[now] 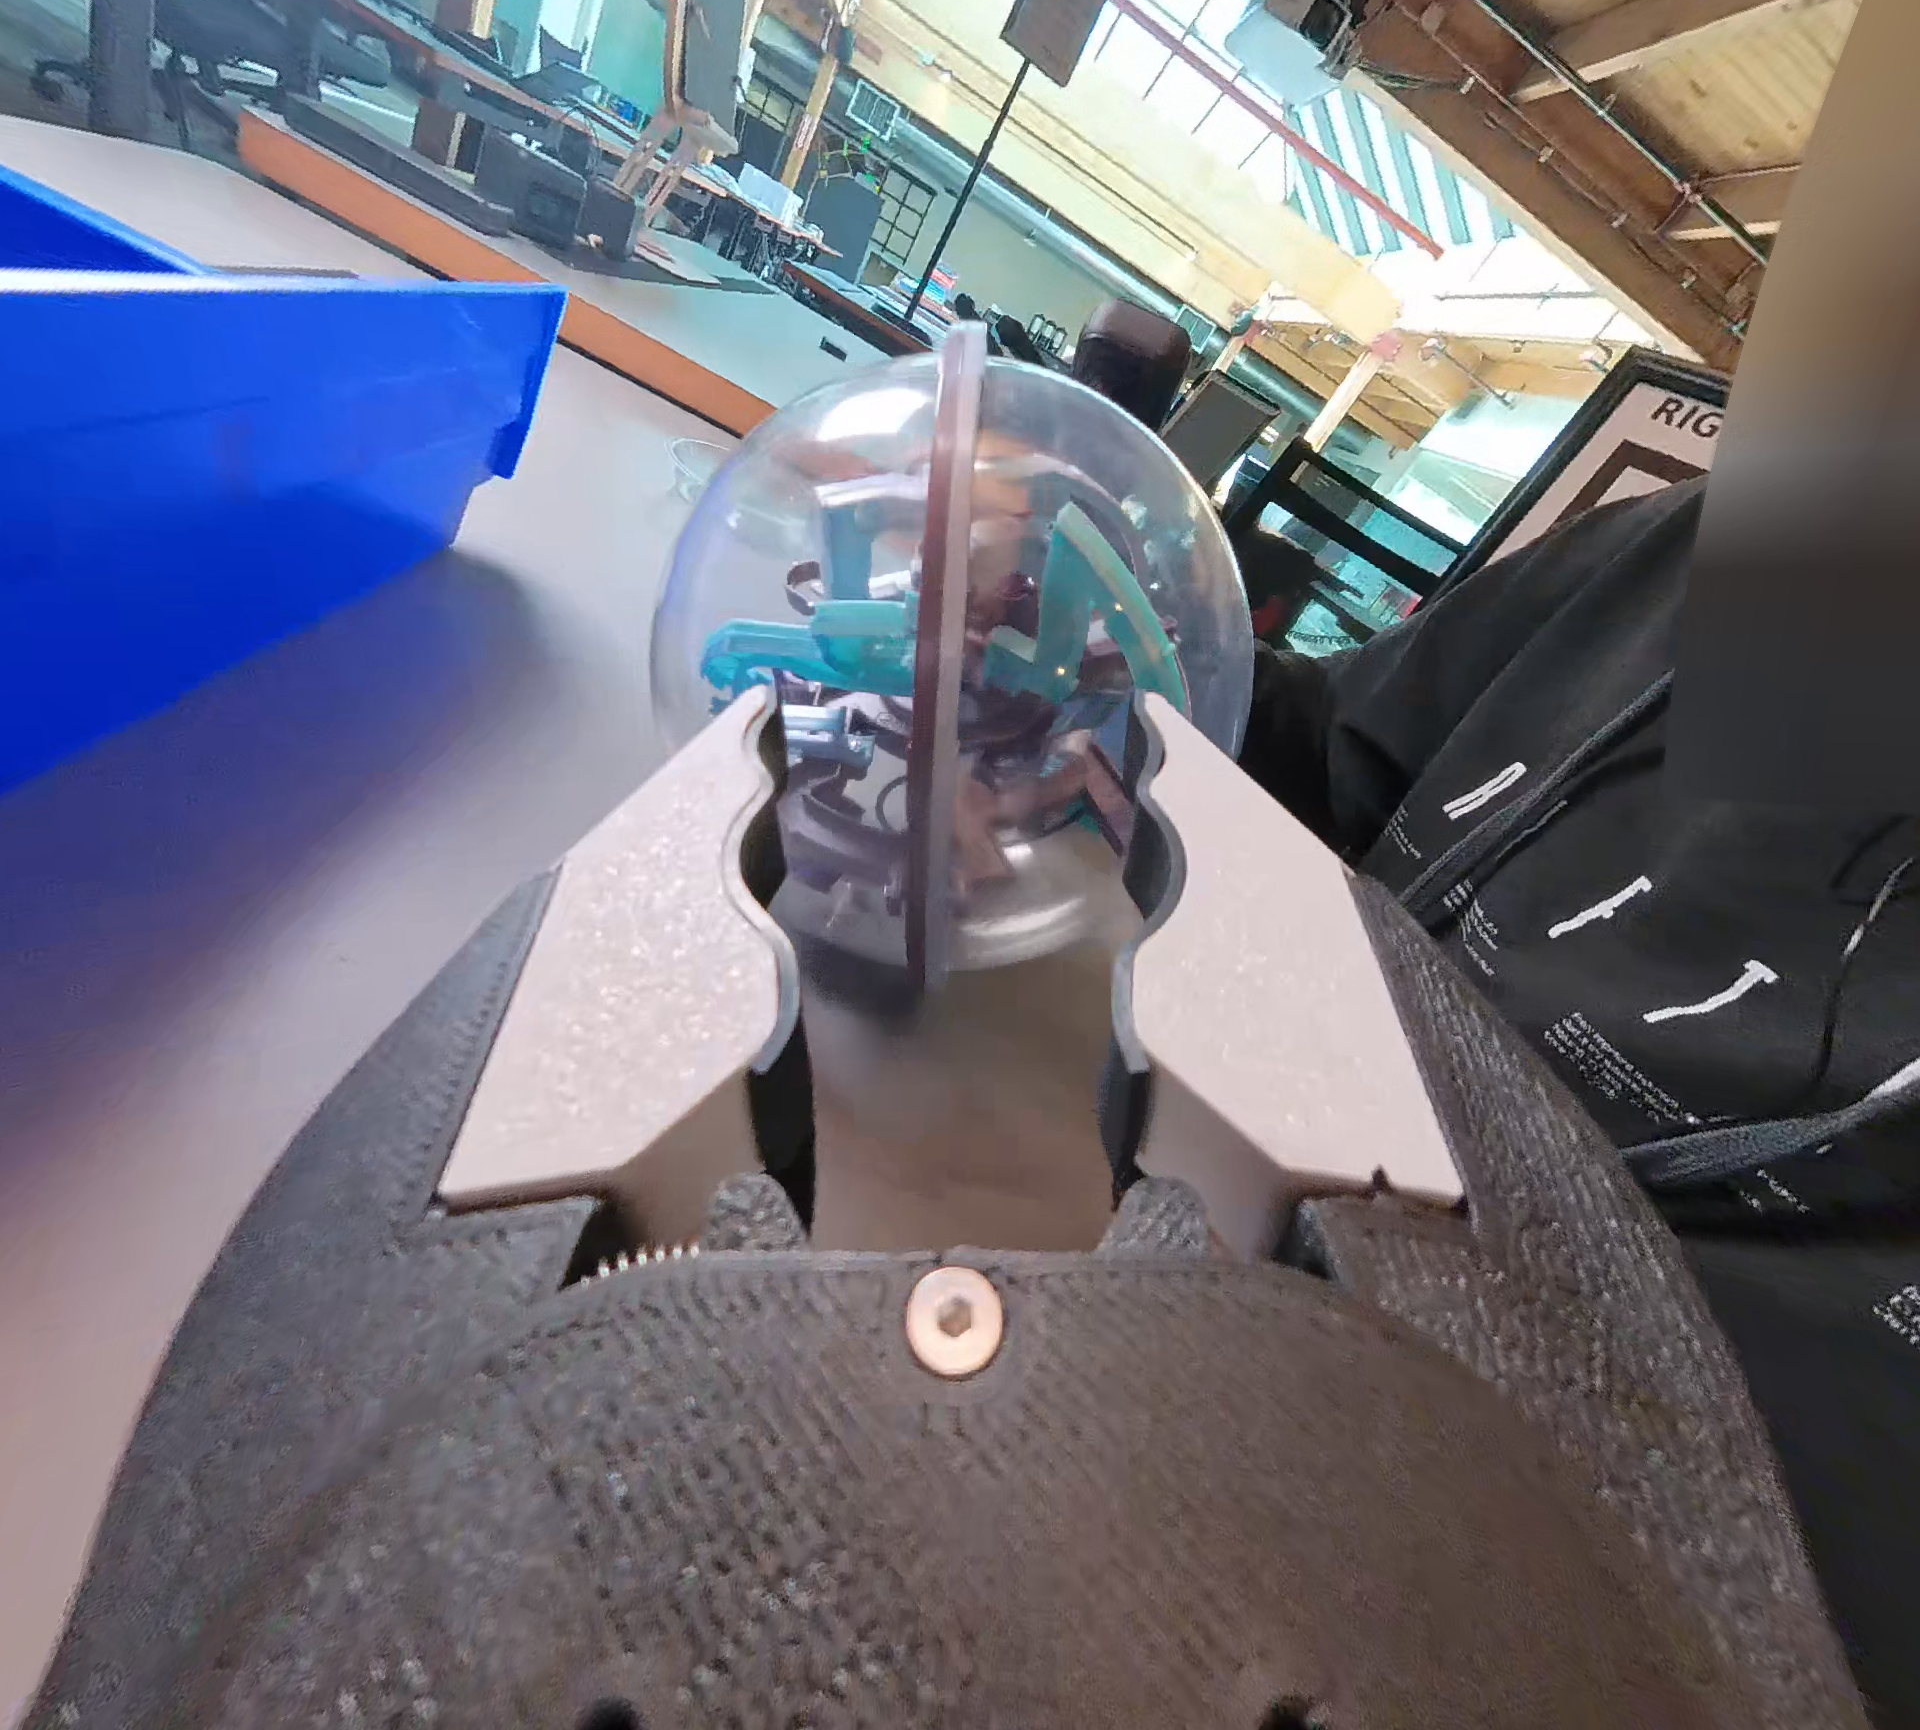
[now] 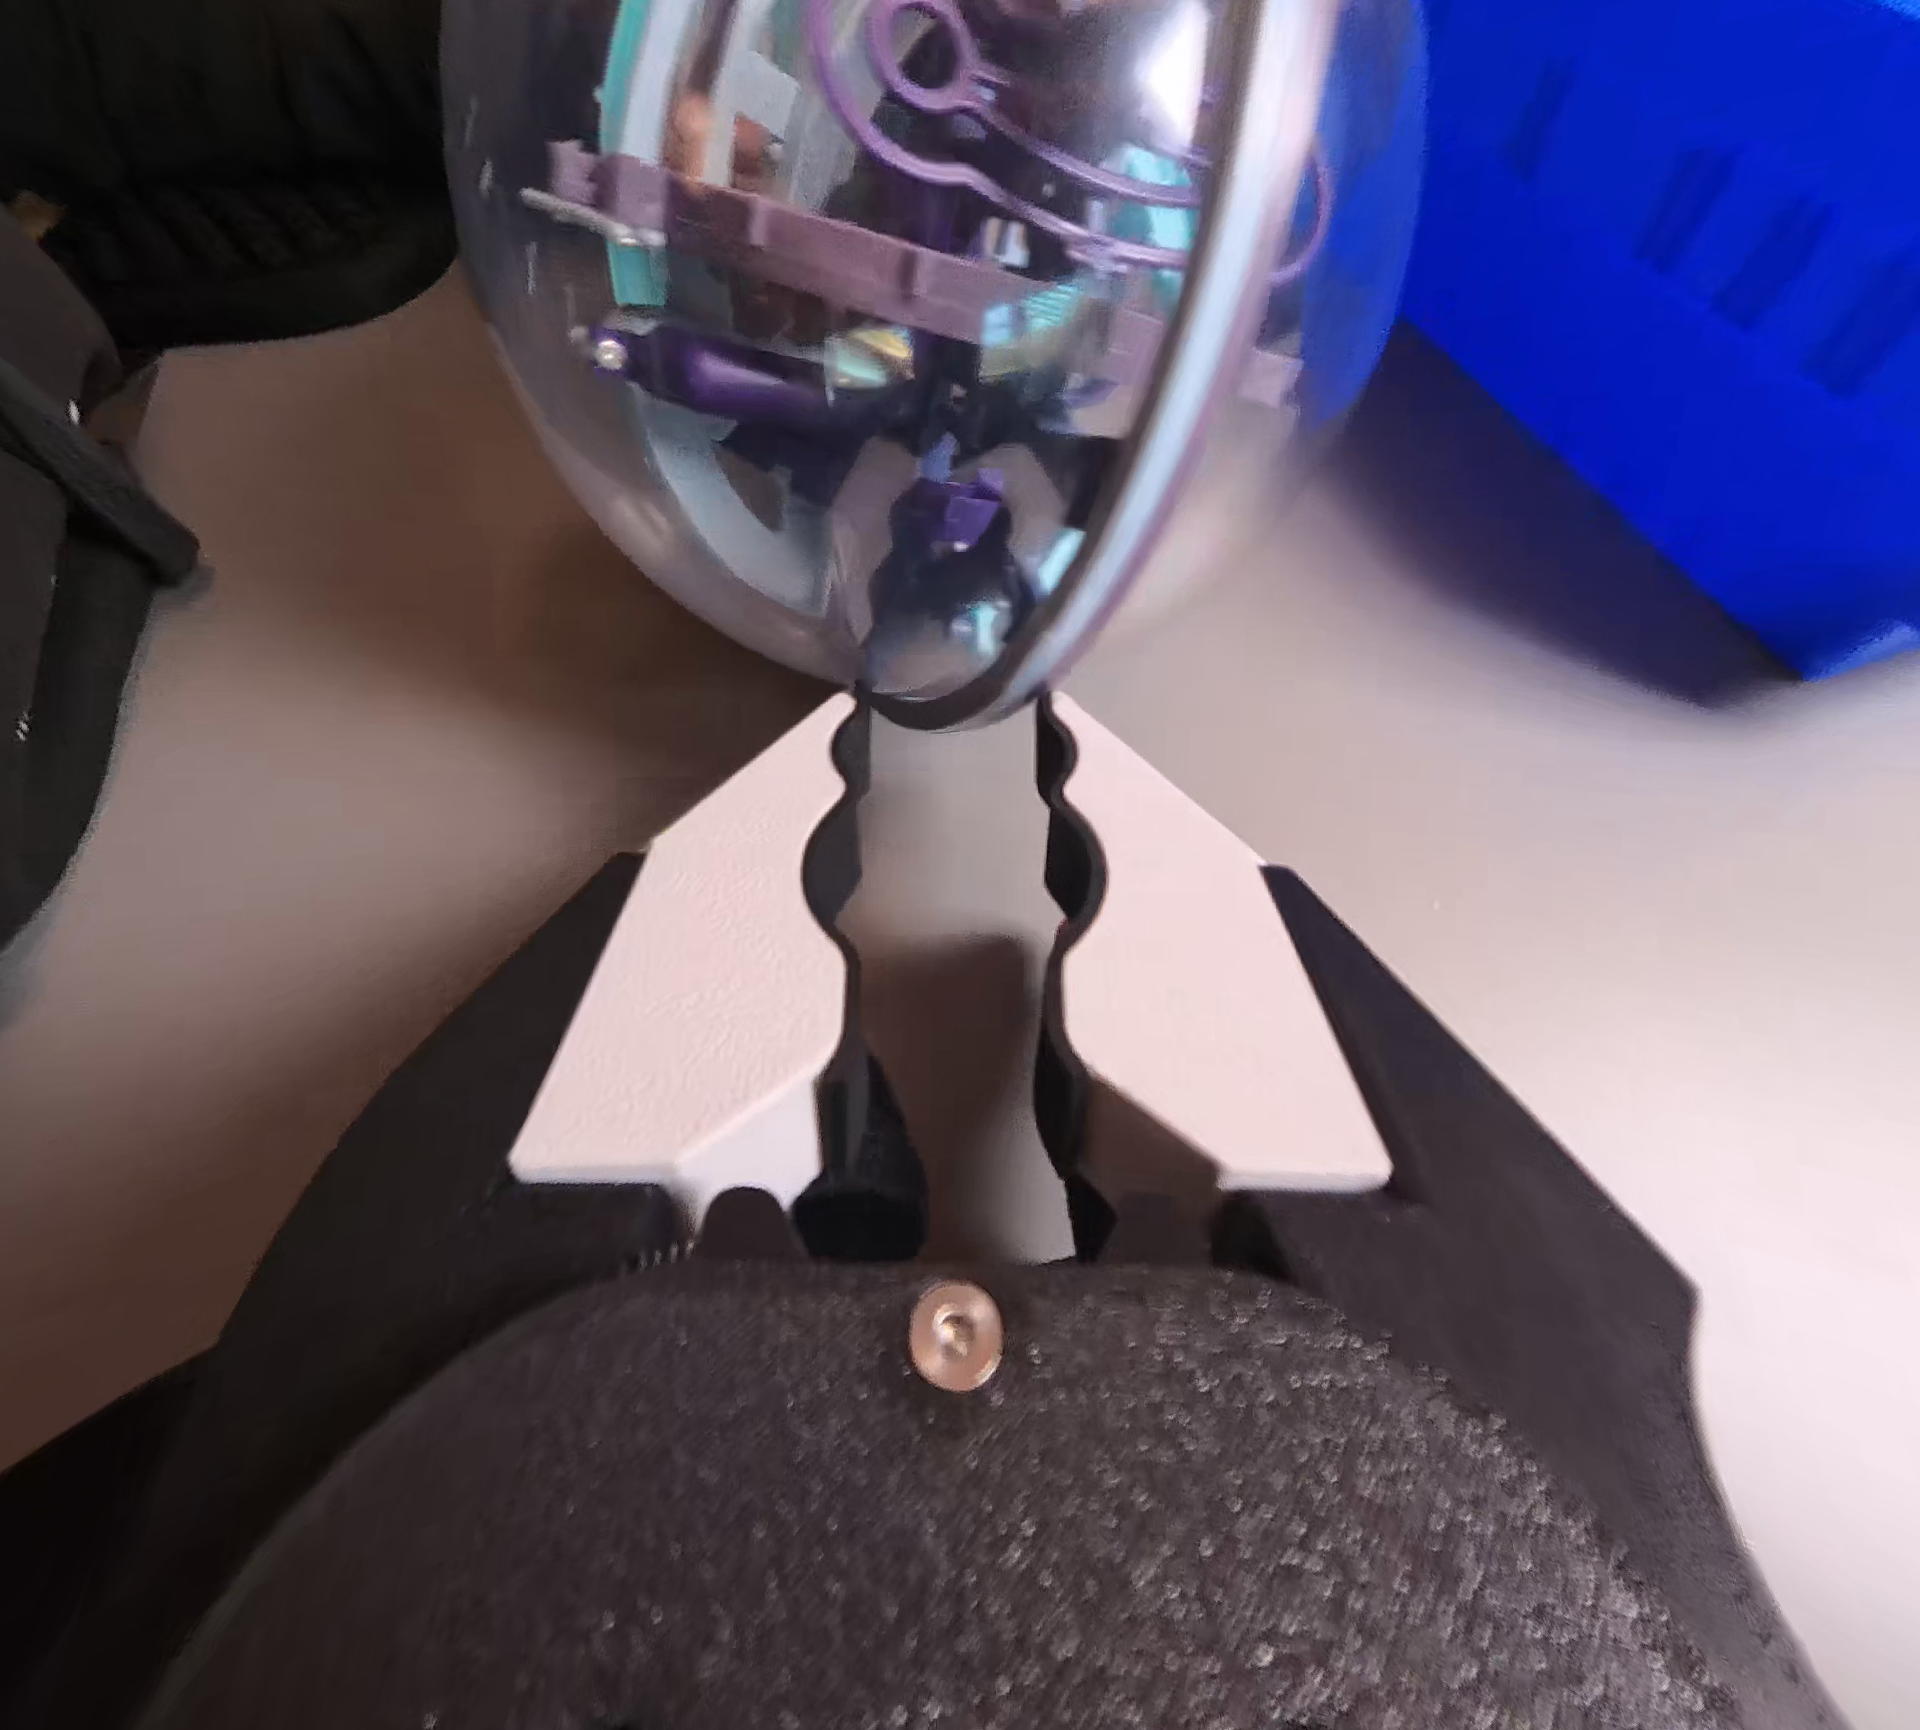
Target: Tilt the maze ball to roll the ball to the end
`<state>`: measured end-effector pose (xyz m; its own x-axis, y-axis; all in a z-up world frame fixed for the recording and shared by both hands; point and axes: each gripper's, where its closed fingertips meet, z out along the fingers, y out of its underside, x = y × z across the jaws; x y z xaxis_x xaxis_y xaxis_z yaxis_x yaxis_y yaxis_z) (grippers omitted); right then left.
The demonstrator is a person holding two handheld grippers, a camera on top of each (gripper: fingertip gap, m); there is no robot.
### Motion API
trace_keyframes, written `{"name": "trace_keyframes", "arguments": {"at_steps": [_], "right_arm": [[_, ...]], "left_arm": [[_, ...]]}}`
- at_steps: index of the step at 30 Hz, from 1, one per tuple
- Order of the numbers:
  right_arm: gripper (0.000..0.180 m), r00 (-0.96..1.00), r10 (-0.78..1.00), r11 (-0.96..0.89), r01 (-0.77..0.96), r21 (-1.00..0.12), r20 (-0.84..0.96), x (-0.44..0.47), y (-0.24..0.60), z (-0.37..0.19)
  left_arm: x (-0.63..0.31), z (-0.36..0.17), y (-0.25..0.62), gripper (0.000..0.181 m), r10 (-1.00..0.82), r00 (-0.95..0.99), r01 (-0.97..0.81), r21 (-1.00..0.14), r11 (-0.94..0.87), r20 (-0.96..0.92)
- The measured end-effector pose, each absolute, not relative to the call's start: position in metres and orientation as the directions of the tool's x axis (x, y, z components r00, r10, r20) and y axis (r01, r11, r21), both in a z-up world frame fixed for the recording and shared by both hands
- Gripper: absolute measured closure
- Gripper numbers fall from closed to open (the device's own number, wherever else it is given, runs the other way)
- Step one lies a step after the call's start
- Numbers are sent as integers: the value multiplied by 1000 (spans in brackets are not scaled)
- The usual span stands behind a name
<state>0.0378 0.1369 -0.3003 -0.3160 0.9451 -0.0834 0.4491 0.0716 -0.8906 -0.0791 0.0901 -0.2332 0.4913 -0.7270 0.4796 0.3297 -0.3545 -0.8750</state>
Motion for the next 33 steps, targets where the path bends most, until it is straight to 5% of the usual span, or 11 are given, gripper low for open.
{"name": "trace_keyframes", "arguments": {"at_steps": [11, 18, 33], "right_arm": [[163, -249, 904, 419, 348, -839, 348, 29, 142, -298], [174, -202, 727, 674, 390, -627, 656, 28, 156, -306], [174, -226, 715, 684, 418, -597, 661, 24, 154, -319]], "left_arm": [[-79, -209, 71, 173, -804, 503, 285, -939, -193, 318], [-56, -212, 52, 168, -856, 497, 108, -989, -99, 140], [-35, -199, 46, 169, -864, 497, 72, -996, -51, 80]]}}
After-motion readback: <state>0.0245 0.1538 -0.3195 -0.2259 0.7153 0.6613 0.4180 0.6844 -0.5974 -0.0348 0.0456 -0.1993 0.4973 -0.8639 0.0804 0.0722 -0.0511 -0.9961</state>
